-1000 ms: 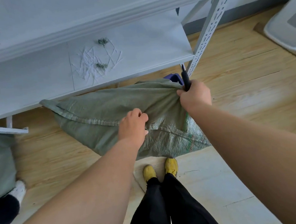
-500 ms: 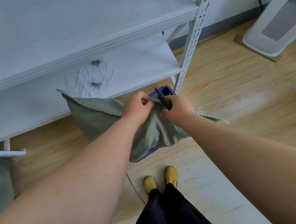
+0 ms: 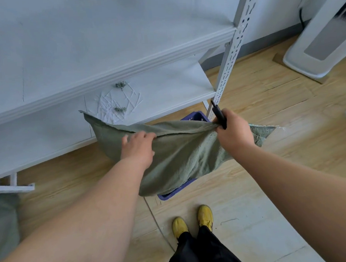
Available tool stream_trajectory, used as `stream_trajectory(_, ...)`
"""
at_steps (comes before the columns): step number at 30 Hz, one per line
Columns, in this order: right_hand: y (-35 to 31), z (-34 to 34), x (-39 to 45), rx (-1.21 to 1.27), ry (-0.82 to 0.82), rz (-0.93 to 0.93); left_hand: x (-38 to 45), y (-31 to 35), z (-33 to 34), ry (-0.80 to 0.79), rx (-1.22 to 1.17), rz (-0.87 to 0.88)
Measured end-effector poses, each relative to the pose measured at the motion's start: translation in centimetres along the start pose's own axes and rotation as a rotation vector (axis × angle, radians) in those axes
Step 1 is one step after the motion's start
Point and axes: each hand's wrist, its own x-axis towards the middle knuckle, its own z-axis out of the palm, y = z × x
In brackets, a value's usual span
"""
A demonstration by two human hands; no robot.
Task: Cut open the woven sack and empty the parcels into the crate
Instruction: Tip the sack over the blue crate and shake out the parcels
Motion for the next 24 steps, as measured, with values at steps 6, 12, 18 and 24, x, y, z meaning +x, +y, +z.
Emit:
stream_trajectory(6, -1.3, 0.0, -1.3, -0.021, -0.184, -0.146, 0.8, 2.1, -0.4, -0.107, 0.025, 0.177)
stream_trajectory(12, -1.8, 1.0, -1.1, -0.019, -0.291, -0.187, -1.4, 1.0, 0.7, -0.218, -0.16, -0.053)
stream_trajectory(18, -0.9, 0.5, 1.4, 0.038, -0.277, -0.153, -2.3, 4.1, 0.9, -0.166, -0.513, -0.312)
stream_trajectory(24, 1.9, -4.7, 4.4, 0.022, 0.035, -0.172, -2.1, 14.2, -1.4, -0.201, -0.719, -0.299)
